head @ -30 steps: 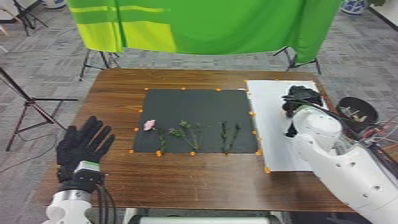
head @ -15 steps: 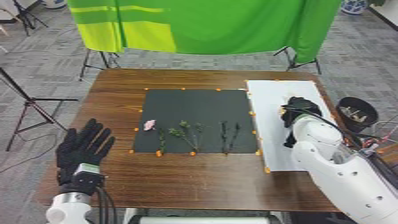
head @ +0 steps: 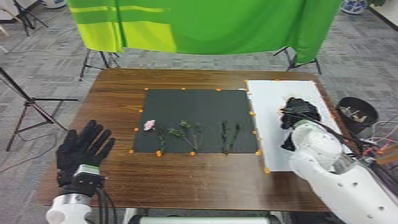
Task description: Arrange flowers
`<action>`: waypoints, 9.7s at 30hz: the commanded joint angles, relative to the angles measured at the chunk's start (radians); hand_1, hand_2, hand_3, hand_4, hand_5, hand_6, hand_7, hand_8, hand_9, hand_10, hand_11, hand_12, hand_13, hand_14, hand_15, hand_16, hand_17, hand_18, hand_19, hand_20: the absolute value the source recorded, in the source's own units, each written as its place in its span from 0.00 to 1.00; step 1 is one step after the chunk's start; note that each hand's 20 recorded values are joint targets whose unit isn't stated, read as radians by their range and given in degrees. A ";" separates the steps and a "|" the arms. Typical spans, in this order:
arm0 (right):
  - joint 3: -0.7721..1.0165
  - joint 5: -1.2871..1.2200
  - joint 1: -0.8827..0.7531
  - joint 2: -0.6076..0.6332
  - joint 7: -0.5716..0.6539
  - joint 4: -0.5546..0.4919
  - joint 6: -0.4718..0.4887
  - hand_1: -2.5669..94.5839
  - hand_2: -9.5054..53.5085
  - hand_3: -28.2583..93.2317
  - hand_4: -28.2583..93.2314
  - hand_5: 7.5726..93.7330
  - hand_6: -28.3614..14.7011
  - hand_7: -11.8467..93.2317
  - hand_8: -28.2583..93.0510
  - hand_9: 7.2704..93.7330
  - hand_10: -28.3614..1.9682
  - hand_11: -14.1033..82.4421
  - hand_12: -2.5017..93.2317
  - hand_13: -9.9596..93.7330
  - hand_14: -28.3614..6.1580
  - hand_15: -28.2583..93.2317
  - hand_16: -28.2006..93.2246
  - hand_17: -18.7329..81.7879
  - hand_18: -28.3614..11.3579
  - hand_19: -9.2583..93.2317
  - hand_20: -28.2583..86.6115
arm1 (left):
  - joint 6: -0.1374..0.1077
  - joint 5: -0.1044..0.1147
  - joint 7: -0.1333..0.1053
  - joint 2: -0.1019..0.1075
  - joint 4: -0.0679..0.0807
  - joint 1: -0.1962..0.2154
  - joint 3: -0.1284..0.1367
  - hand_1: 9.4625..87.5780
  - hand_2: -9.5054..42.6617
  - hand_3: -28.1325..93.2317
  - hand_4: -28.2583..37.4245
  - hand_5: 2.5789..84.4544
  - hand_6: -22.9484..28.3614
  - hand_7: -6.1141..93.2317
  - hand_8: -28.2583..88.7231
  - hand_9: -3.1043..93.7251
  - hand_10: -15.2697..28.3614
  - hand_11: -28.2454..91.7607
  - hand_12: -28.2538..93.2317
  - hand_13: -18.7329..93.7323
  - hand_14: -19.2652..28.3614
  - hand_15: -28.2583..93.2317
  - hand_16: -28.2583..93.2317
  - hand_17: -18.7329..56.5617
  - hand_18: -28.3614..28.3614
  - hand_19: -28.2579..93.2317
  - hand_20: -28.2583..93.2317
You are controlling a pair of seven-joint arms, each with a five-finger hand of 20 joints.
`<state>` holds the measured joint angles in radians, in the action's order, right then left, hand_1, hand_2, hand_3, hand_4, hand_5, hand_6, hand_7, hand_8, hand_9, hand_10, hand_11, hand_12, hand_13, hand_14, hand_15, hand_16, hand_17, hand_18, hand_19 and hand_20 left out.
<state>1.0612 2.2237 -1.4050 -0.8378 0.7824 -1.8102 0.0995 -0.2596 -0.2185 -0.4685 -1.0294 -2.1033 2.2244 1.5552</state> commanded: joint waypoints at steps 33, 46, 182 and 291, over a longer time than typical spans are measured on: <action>-0.457 0.089 0.381 -0.591 -0.320 0.343 0.013 0.68 0.00 0.82 0.00 0.82 0.70 0.38 0.26 0.94 0.61 0.23 0.45 0.80 0.61 0.46 0.58 0.50 0.21 0.86 0.56 | -0.009 0.004 0.044 0.052 0.013 -0.078 -0.055 0.23 0.48 0.81 0.00 0.52 0.64 0.21 0.18 0.39 0.71 0.46 0.34 0.39 0.76 0.62 0.18 0.16 0.79 0.57 0.37; -0.450 0.086 0.360 -0.611 -0.313 0.356 -0.006 0.68 0.00 0.82 0.00 0.76 0.69 0.33 0.22 0.86 0.60 0.19 0.36 0.75 0.62 0.42 0.56 0.48 0.24 0.81 0.54 | -0.012 0.005 0.049 0.048 0.021 -0.091 -0.056 0.23 0.48 0.81 0.00 0.52 0.64 0.21 0.18 0.39 0.71 0.47 0.34 0.39 0.77 0.62 0.18 0.16 0.79 0.57 0.37; 0.399 -0.057 -0.326 -0.023 0.003 -0.108 0.148 0.44 0.00 0.94 0.00 0.39 0.53 0.23 0.13 0.29 0.51 0.22 0.11 0.32 0.38 0.25 0.38 0.25 0.28 0.46 0.35 | 0.016 -0.012 -0.006 -0.011 -0.006 -0.013 -0.007 0.23 0.49 0.81 0.00 0.52 0.64 0.21 0.18 0.40 0.70 0.46 0.34 0.40 0.76 0.61 0.19 0.16 0.79 0.57 0.37; -0.348 0.310 0.143 -0.273 -0.278 -0.055 -0.115 0.43 0.00 0.92 0.00 0.54 0.61 0.25 0.13 0.56 0.44 0.23 0.15 0.62 0.46 0.44 0.39 0.41 0.23 0.67 0.46 | 0.003 0.031 0.056 -0.023 0.008 -0.036 -0.018 0.23 0.49 0.81 0.00 0.51 0.65 0.20 0.18 0.41 0.71 0.46 0.34 0.40 0.77 0.61 0.18 0.16 0.79 0.58 0.37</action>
<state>0.6245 2.5295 -1.2050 -1.1658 0.4359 -1.7970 0.1325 -0.2707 -0.1860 -0.4159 -1.0363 -2.0917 2.1751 1.5337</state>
